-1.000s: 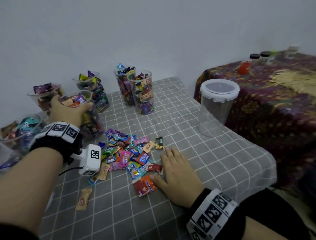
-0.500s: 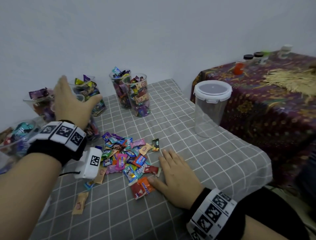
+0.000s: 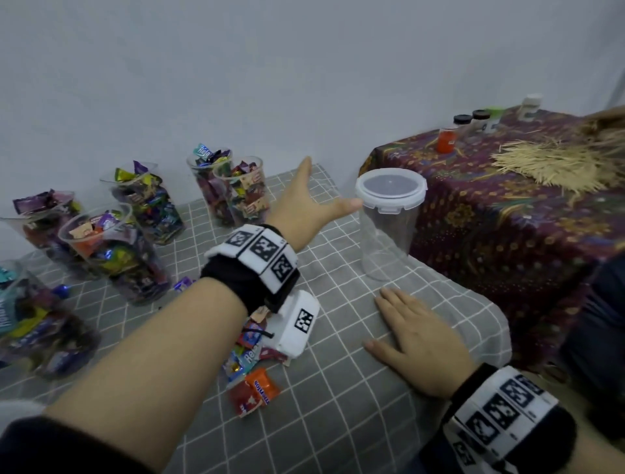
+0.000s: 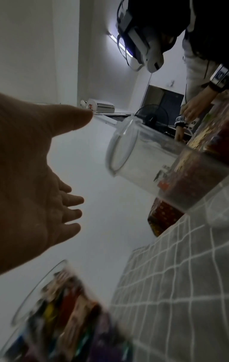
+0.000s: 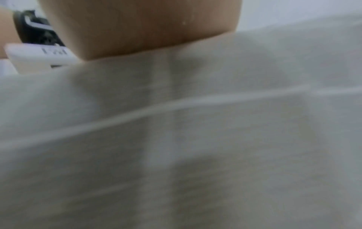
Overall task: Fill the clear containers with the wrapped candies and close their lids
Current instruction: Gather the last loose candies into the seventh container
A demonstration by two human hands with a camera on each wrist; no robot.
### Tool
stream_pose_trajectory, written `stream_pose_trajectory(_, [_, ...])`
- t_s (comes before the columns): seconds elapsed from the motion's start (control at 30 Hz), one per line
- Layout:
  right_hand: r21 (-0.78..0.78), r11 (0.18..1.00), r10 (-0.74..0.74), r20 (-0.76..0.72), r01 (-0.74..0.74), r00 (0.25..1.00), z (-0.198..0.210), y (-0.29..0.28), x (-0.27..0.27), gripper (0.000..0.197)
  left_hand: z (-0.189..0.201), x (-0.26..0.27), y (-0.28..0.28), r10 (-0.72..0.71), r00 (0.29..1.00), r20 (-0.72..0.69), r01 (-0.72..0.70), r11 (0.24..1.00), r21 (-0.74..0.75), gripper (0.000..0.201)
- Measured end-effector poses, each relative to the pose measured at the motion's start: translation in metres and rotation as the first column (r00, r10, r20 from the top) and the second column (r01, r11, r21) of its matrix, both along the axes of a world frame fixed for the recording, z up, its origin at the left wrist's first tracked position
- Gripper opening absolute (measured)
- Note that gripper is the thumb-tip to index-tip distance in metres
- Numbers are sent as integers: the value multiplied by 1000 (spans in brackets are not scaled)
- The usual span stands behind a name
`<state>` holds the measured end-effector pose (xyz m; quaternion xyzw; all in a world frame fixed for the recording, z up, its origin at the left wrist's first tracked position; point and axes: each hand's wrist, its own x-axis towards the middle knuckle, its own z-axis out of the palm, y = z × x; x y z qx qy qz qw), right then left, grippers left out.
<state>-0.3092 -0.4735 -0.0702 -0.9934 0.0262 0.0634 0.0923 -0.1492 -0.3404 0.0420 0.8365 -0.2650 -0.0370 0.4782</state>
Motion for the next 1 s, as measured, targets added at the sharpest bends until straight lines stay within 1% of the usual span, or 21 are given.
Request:
stream_pose_trajectory(0.1, [18,1000,-18,18,18,1000,0,-7,1,117,-5,-6,-29,-96,991,-96,93,995,-28,110])
stream_pose_trajectory(0.17, [24,999,-27,18,26,999,1,-7,2,112,-10,-8,-46,-137,979,-152,131,990,-54,109])
stream_pose_trajectory(0.23, [28,999,-32,18,31,999,2,-6,2,110,-16,-9,-58,-166,969,-183,150,984,-101,109])
stream_pose_trajectory(0.33, [25,999,-27,12,27,1000,1,-8,1,113,-22,-9,-67,-145,976,-165,121,981,-149,106])
stream_pose_trajectory(0.43, [10,1000,-23,20,23,1000,0,-8,1,110,-23,-8,-68,-102,988,-118,83,985,-154,106])
stream_pose_trajectory(0.47, [8,1000,-24,22,24,999,0,-8,1,111,-25,-7,-67,-97,989,-113,78,983,-164,102])
stream_pose_trajectory(0.5, [3,1000,-26,25,26,999,0,-8,2,110,-26,-7,-65,-96,988,-117,74,980,-182,93])
stream_pose_trajectory(0.57, [-5,999,-35,30,35,999,-1,-7,2,108,-28,-8,-59,-94,988,-125,66,974,-215,76])
stream_pose_trajectory(0.6, [-5,999,-39,29,39,999,-1,-7,3,107,-28,-8,-55,-85,988,-129,55,973,-224,76])
stream_pose_trajectory(0.7, [-10,999,-53,16,53,998,-2,-5,5,108,-26,-14,-38,-79,991,-106,49,965,-257,99])
stream_pose_trajectory(0.73, [-14,998,-56,8,56,998,-2,-5,5,109,-24,-16,-32,-78,992,-100,48,960,-275,100])
stream_pose_trajectory(0.77, [-18,998,-58,-5,58,998,-2,-4,6,111,-20,-17,-24,-76,993,-94,46,958,-282,96])
stream_pose_trajectory(0.87, [-45,996,-82,-39,80,996,-2,1,9,115,-7,-18,7,-55,996,-70,34,962,-271,75])
stream_pose_trajectory(0.9, [-51,995,-92,-40,90,995,-2,4,11,113,-3,-19,19,-44,997,-62,26,963,-269,75])
stream_pose_trajectory(0.93, [-55,994,-97,-43,94,994,-1,8,13,109,0,-20,32,-30,998,-53,15,963,-270,84])
stream_pose_trajectory(0.97, [-57,994,-99,-50,96,994,0,12,15,101,5,-22,45,-19,999,-45,6,960,-280,96])
stream_pose_trajectory(1.0, [-58,994,-98,-60,94,993,1,17,18,92,9,-26,57,-5,999,-41,-7,957,-290,104])
